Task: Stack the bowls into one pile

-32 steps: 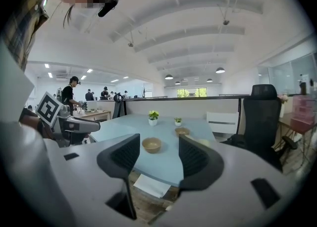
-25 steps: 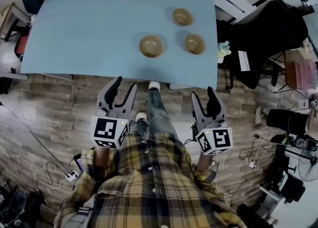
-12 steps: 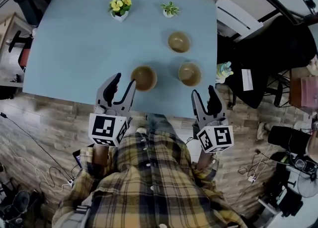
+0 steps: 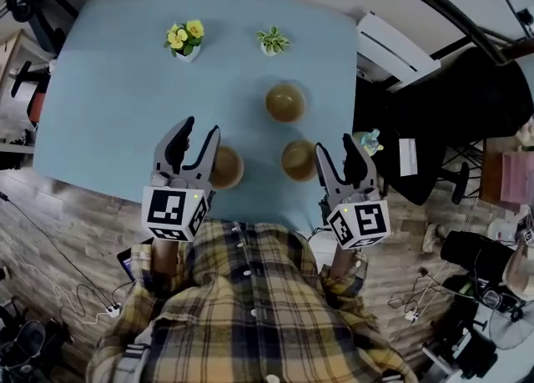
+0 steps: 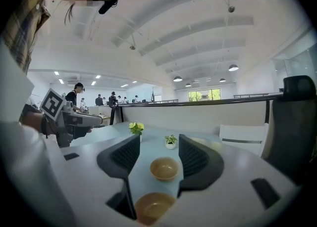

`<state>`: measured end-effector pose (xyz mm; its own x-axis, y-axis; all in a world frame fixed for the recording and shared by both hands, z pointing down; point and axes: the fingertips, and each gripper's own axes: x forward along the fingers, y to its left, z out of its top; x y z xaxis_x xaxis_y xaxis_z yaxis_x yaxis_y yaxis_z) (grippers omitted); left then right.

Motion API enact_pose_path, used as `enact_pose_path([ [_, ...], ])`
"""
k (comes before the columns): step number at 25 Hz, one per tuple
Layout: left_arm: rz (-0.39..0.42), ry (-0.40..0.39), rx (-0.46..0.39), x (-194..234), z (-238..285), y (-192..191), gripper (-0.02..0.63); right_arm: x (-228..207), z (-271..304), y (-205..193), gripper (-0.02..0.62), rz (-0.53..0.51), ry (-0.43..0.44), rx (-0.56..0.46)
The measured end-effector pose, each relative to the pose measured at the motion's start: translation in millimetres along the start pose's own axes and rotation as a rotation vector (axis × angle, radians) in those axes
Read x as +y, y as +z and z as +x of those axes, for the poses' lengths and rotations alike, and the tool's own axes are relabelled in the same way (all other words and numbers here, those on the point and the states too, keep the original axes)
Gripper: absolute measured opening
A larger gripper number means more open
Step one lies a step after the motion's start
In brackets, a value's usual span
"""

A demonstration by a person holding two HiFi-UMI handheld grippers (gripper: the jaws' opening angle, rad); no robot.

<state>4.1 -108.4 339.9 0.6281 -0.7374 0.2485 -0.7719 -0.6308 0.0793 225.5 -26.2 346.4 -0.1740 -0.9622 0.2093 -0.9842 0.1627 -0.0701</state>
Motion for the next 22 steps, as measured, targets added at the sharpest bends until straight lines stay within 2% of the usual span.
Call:
enact_pose_path([
  [7,0.001,0.007,0.037,14,13,-5,0.175,-8,20,-1,0.229,0.004,0.001,0.033],
  [22,0.004,-0.1,0.088,15,28,-21,0.175,-5,29,-33,0.229,0.034,-0.056,0.135],
])
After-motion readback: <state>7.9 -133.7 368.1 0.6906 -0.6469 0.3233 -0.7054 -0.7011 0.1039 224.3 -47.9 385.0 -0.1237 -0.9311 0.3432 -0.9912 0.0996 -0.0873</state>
